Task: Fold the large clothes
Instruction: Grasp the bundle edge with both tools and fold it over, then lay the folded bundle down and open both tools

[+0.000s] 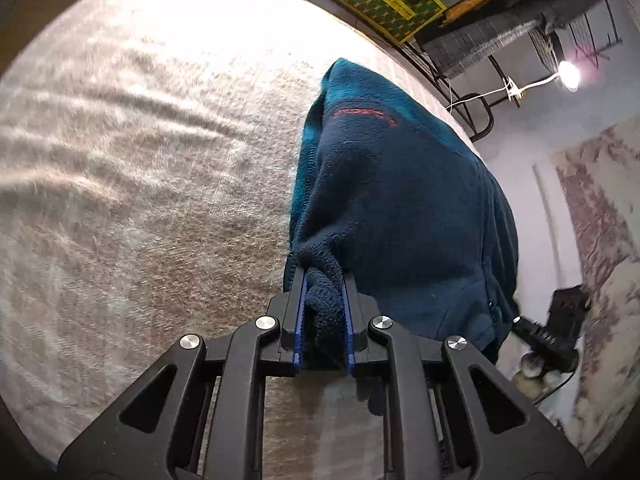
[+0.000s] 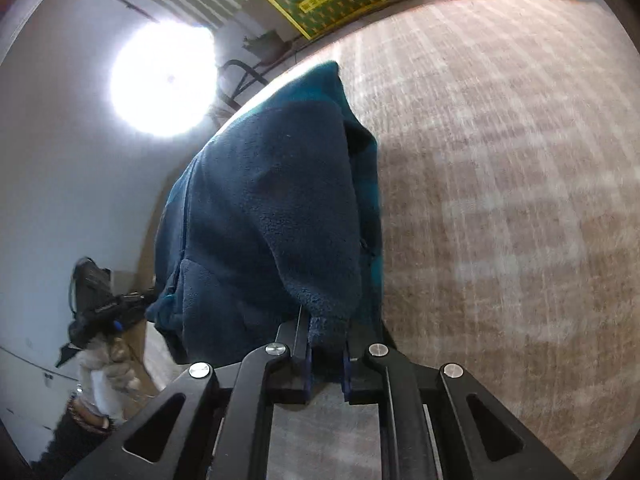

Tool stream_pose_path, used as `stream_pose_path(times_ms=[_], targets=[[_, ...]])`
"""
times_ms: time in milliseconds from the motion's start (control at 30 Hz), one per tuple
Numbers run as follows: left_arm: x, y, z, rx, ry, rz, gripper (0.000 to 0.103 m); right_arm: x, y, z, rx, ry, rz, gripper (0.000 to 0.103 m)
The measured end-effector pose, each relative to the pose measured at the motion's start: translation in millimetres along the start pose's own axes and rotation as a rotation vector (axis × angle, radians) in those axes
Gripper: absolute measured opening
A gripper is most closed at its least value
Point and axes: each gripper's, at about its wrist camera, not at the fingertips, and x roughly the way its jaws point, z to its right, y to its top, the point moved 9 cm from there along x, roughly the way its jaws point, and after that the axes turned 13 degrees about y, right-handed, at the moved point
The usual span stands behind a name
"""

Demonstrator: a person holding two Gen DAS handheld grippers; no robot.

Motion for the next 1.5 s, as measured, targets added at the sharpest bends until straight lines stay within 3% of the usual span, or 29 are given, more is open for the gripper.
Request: stream_pose_path(times_ms=[100,167,333,433,600,767,967,1067,1167,1267,1333,1500], targets=[[-9.9,-3.4,6.6,0.044,0.045,0.025,0.025,-7.2,1.9,-12.4,-0.058,-0.032,-0.015,0.014],[-25.0,-3.0,10.0,0.086,0.089,0.056,0.028,-16.0,5.9,-17.9,-0.106,-0.108,-0.013,0.040],[-80.0,12.2,37.5,0.160,0.093,0.225,0.028,-58.0,27.1,-46.8,-0.216,-0.157,0.112,0.040],[-84.6,31.1,62.7,0.191,0.073,0.275,0.028,-56.3,45.5,-73.3,-0.298,-0.145,0.161,0.040],[-41.4,50.0,95.2,0.228,0.053,0.225,0.028,8.7,74.4,-114.3,-0.408,-0.155,0.122,0.037],[2.5,62.2,90.3,0.196,0.077,0.159,0.028,75.6,95.2,-134.3,-0.417,-0.121,0.067,0.037],[39.0,51.6,69.6,0.231,0.119,0.090,0.027,125.2,96.7,-94.4,-0.388,-0.207,-0.047,0.030],[46.7,48.5,68.6,0.259,0.137,0.095,0.026,137.5,89.4,-79.2,-0.379,-0.251,-0.083,0.030],[38.5,47.5,72.6,0.259,0.144,0.101,0.026,130.9,87.4,-87.9,-0.407,-0.280,-0.090,0.030],[12.7,40.6,70.9,0.245,0.118,0.132,0.026,105.3,84.9,-102.1,-0.355,-0.207,-0.068,0.033],[-3.8,33.2,70.5,0.240,0.092,0.148,0.026,81.5,72.1,-112.3,-0.339,-0.160,-0.056,0.033],[-8.9,8.8,57.3,0.269,0.125,0.137,0.026,44.0,16.7,-107.0,-0.315,-0.173,-0.083,0.033]])
